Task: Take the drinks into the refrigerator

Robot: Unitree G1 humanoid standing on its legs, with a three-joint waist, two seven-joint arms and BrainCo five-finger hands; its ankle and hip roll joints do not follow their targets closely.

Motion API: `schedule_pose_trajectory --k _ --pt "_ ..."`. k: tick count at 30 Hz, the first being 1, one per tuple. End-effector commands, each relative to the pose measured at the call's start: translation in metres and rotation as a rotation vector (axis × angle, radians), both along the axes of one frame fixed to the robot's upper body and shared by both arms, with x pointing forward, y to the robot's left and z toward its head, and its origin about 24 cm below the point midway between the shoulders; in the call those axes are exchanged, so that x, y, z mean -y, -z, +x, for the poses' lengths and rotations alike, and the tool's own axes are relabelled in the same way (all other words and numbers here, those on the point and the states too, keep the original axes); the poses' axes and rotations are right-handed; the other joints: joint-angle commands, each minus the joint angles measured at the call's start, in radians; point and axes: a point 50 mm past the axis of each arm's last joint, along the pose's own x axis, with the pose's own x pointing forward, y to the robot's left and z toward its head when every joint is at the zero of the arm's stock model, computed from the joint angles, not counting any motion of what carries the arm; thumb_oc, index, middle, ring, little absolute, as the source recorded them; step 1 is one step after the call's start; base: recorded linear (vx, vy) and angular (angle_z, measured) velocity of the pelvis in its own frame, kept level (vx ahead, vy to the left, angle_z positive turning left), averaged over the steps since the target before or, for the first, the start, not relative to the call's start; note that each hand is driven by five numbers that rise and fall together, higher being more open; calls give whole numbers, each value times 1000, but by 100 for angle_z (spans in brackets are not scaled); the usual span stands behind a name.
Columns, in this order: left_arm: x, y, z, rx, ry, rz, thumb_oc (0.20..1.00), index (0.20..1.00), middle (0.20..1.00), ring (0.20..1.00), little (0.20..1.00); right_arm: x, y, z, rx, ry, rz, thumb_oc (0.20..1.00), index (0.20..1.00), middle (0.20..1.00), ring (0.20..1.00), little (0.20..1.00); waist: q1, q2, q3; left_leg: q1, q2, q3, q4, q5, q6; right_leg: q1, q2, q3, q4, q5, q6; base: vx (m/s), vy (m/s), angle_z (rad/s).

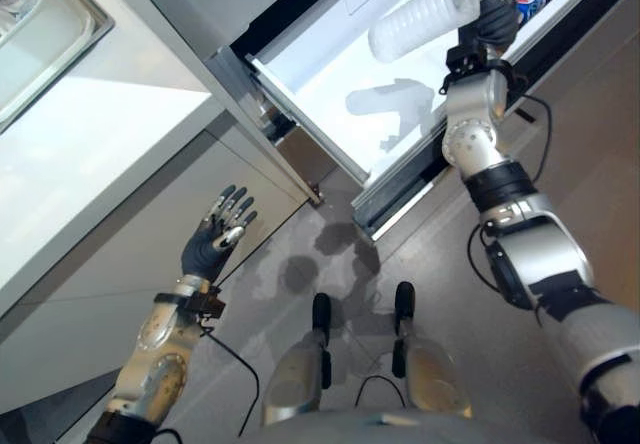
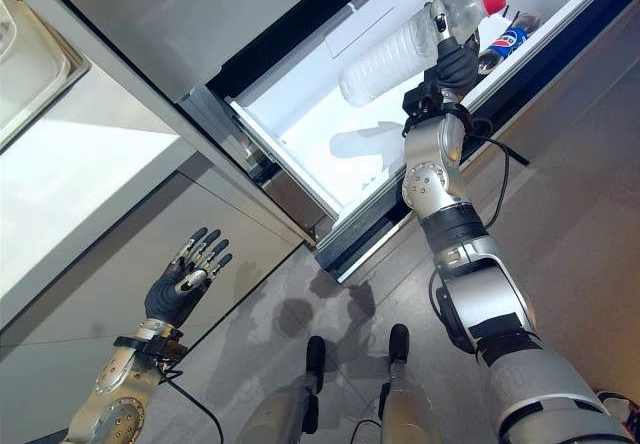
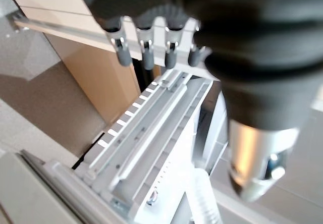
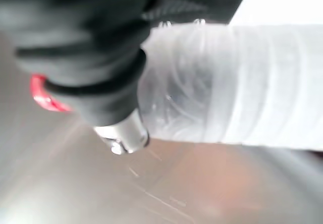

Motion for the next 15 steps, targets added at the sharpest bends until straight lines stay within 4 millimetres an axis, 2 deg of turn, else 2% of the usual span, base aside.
schedule_pose_trajectory --k 1,3,4,6,7,8,9,10,12,13,14,15 --pt "-13 -35 -7 153 30 50 1000 1000 1000 1000 1000 5 -41 -2 101 81 -419 200 200 200 200 200 11 -69 26 17 -70 7 20 -52 82 -40 -5 9 201 -183 26 -35 -2 1" --pt "-13 -38 -7 163 49 54 1000 1000 1000 1000 1000 11 -46 -2 104 94 -455 200 200 200 200 200 12 -75 25 9 -70 6 21 -48 82 -46 -5 10 199 -177 27 0 0 0" --pt "-17 -40 -11 153 77 88 1000 1000 1000 1000 1000 17 -63 -3 107 171 -672 200 200 200 200 200 9 -89 29 10 -68 9 22 -49 80 -47 -5 8 202 -178 29 -16 -10 6" --pt "-17 -40 -11 145 91 96 1000 1000 1000 1000 1000 19 -66 -3 99 194 -727 200 200 200 200 200 7 -95 28 4 -69 8 22 -45 80 -53 -4 8 200 -171 30 -11 -2 7" --pt "-19 -42 -12 139 120 122 1000 1000 1000 1000 1000 25 -77 -6 108 236 -924 200 200 200 200 200 7 -105 27 1 -68 6 22 -43 78 -56 -3 10 201 -172 31 0 5 4" --pt "-19 -42 -12 140 120 121 1000 1000 1000 1000 1000 25 -78 -6 109 236 -925 200 200 200 200 200 6 -104 27 1 -68 6 22 -43 78 -57 -2 10 202 -172 31 0 0 0" --pt "-20 -43 -14 134 142 135 1000 1000 1000 1000 1000 33 -83 -5 79 317 -1044 200 200 200 200 200 10 -114 32 2 -68 5 24 -44 77 -55 -2 9 207 -174 33 0 0 0" --pt "-21 -46 -13 138 149 150 1000 1000 1000 1000 1000 32 -85 -6 85 333 -1139 200 200 200 200 200 8 -117 31 -5 -68 3 26 -40 77 -59 -2 7 204 -170 34 -10 -4 4" --pt "-20 -45 -14 137 157 149 1000 1000 1000 1000 1000 39 -82 -4 54 369 -1141 200 200 200 200 200 10 -119 33 -8 -69 2 27 -39 76 -62 -2 7 204 -168 34 -8 -2 2" --pt "-22 -47 -14 135 165 166 1000 1000 1000 1000 1000 33 -88 -5 71 444 -1388 200 200 200 200 200 10 -125 36 -13 -69 0 28 -37 75 -68 -1 6 205 -168 35 0 0 0" --pt "-22 -47 -14 135 165 165 1000 1000 1000 1000 1000 33 -88 -5 71 445 -1389 200 200 200 200 200 9 -124 36 -14 -69 0 28 -37 75 -69 -1 6 206 -168 35 0 0 0" --pt "-23 -47 -15 133 161 170 1000 1000 1000 1000 1000 35 -91 -6 75 499 -1464 200 200 200 200 200 10 -126 36 -16 -69 0 28 -36 76 -71 -1 5 205 -168 36 0 0 0"
